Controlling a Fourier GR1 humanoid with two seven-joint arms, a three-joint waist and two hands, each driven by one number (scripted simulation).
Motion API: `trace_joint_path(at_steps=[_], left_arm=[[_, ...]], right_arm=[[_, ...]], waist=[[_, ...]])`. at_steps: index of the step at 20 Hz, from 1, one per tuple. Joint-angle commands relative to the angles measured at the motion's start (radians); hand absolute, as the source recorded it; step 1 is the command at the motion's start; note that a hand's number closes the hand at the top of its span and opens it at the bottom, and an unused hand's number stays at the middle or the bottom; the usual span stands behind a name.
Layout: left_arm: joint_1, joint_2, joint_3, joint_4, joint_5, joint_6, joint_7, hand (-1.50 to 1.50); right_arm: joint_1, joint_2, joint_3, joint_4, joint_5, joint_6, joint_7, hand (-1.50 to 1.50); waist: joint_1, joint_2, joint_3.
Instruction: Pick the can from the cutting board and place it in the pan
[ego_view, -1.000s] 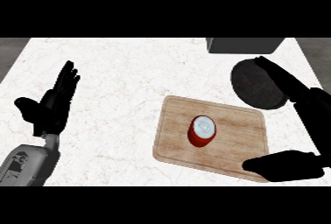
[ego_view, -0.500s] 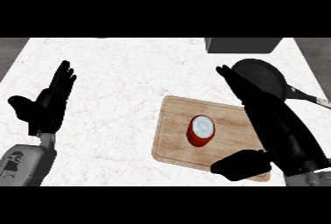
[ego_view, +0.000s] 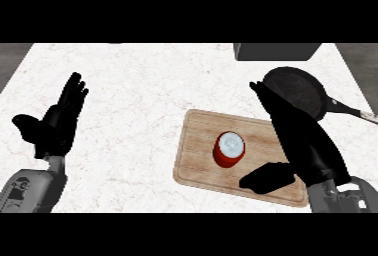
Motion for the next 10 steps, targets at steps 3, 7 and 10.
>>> trace_joint_path(at_steps=[3, 7, 10], left_arm=[[-0.022, 0.017, 0.067, 0.05, 0.01, -0.075, -0.023, 0.0], [-0.013, -0.045, 0.037, 0.047, -0.043, -0.037, -0.026, 0.0], [-0.038, -0.076, 0.008, -0.029, -0.097, 0.032, 0.073, 0.0]], right_arm=[[0.0, 0.071, -0.012, 0.043, -0.007, 0.086, 0.047, -1.5], [0.065, 0.081, -0.001, 0.107, 0.014, 0.096, -0.07, -1.5], [0.069, 0.087, -0.015, 0.094, 0.023, 0.127, -0.076, -1.5]], waist=[[-0.002, 0.0, 0.0], [-0.002, 0.001, 0.0], [-0.002, 0.0, 0.001]])
